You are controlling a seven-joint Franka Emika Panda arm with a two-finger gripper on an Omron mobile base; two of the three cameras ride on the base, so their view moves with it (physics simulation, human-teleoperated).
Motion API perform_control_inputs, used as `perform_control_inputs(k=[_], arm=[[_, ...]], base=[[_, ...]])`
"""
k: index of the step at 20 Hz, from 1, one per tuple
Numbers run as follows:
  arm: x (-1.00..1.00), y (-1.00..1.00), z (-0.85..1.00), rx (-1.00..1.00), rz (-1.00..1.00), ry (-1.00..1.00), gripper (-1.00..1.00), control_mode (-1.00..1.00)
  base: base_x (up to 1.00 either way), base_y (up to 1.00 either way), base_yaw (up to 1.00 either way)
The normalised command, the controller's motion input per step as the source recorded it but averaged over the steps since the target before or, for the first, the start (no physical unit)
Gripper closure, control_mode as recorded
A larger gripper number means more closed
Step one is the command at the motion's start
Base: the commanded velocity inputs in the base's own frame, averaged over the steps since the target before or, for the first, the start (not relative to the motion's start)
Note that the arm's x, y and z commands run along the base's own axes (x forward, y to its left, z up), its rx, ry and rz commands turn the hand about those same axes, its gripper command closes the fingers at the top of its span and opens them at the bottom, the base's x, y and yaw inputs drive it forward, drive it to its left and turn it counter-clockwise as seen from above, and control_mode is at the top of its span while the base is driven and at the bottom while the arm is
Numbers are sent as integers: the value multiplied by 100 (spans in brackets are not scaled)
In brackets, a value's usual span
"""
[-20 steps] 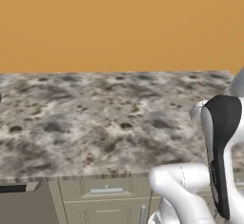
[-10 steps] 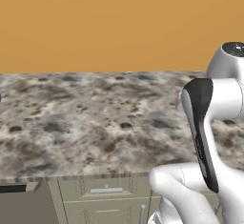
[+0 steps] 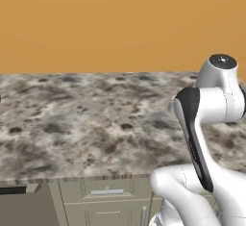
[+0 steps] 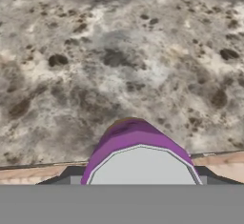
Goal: Move the drinks to the dining counter.
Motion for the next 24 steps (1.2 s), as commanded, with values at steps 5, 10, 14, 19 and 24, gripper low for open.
perform_control_inputs(k=[5,10,14,19,24], arm=[[14,0,-10,0,0,1,100,-100],[14,0,-11,0,0,1,100,-100],[7,0,-9,1,0,6,100,-100],[4,0,-26,7,0,9,100,-100],[2,0,-29,6,0,4,100,-100]], base=[[0,0,0],[0,0,0],[0,0,0],[0,0,0],[0,0,0]])
